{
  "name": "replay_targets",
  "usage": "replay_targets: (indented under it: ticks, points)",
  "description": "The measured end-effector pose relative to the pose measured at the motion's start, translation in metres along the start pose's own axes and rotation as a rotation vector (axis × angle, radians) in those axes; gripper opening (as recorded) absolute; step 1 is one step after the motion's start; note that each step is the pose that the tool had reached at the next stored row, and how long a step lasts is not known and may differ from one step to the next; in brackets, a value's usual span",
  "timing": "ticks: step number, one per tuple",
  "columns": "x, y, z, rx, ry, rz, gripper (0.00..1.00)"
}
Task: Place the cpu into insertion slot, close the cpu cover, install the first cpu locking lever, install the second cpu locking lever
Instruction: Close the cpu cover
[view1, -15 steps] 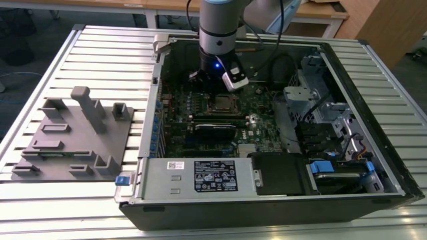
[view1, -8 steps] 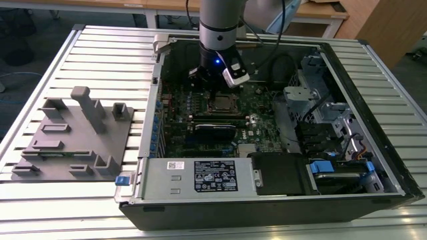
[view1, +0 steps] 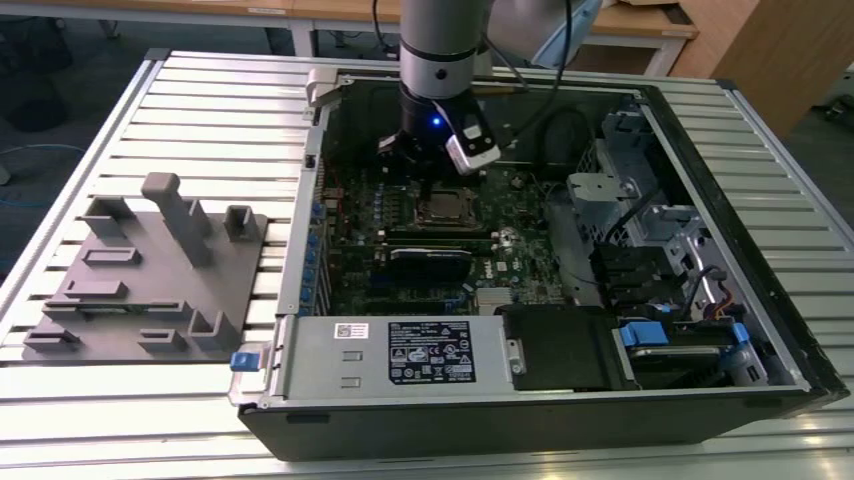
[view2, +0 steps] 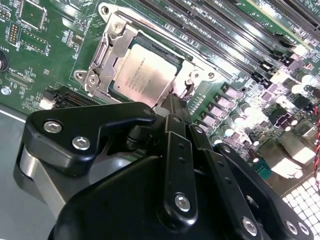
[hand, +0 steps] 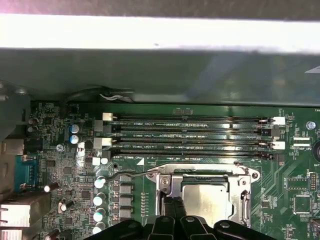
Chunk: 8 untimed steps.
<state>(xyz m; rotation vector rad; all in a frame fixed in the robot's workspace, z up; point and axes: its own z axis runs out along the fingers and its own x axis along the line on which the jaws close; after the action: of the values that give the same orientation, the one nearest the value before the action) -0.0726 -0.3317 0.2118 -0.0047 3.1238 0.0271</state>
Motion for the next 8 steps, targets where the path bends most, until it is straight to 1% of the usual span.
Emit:
replay_targets:
  ticks: [4,8]
  points:
    - [-0.0031,0.0001,0.0002,0.0001,0.0001,0.000,0.10]
    - [-0.0085,0.0001,0.0005,0.0000,0.0000,0.000,0.10]
